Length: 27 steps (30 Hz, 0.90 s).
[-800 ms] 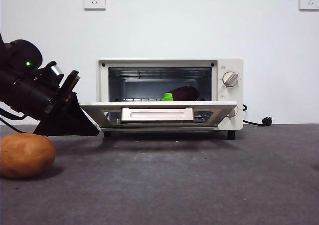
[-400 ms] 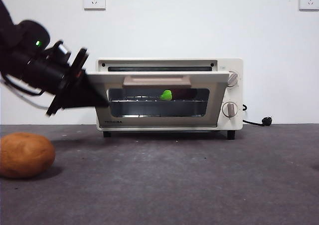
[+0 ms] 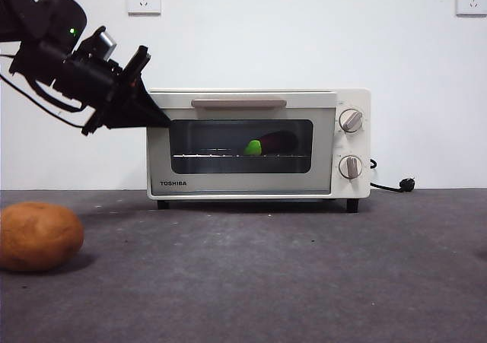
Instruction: Take the eggplant from the table,put the eggplant in the oven
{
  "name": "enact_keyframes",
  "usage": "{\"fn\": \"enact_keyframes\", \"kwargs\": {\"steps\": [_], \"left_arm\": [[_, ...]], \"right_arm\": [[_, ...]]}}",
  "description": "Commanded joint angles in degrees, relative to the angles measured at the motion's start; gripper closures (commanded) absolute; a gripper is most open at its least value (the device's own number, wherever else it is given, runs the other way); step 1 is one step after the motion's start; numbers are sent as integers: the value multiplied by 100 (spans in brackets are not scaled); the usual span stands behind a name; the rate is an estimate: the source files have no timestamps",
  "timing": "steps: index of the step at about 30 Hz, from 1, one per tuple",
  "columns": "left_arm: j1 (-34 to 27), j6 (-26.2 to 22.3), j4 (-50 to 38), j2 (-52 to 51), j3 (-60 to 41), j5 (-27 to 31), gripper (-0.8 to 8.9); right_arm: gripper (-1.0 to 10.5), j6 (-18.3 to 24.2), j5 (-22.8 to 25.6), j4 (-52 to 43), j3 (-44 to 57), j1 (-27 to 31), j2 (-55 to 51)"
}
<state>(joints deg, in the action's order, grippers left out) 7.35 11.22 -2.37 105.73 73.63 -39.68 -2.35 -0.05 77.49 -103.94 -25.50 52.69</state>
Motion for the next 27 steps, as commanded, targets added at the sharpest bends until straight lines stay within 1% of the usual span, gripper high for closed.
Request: {"fn": "enact_keyframes", "kwargs": {"steps": [1, 5, 10, 18, 22, 27], "left_arm": [[13, 17, -120, -11, 103, 144, 819], [13, 17, -160, -11, 256, 398, 819], [15, 20, -146, -13, 308, 369, 819], [24, 20, 138, -79, 308, 365, 819], [24, 17, 269, -278, 308, 367, 819], [24, 17, 422, -765, 308, 372, 819]], "right_arm": [[956, -42, -22, 131, -11, -9, -11], [956, -42, -22, 131, -11, -9, -11], [955, -39, -22, 131, -11, -9, -11], [951, -39, -22, 131, -11, -9, -11], [949, -42, -22, 131, -11, -9, -9], [949, -42, -20, 131, -11, -9, -9]]}}
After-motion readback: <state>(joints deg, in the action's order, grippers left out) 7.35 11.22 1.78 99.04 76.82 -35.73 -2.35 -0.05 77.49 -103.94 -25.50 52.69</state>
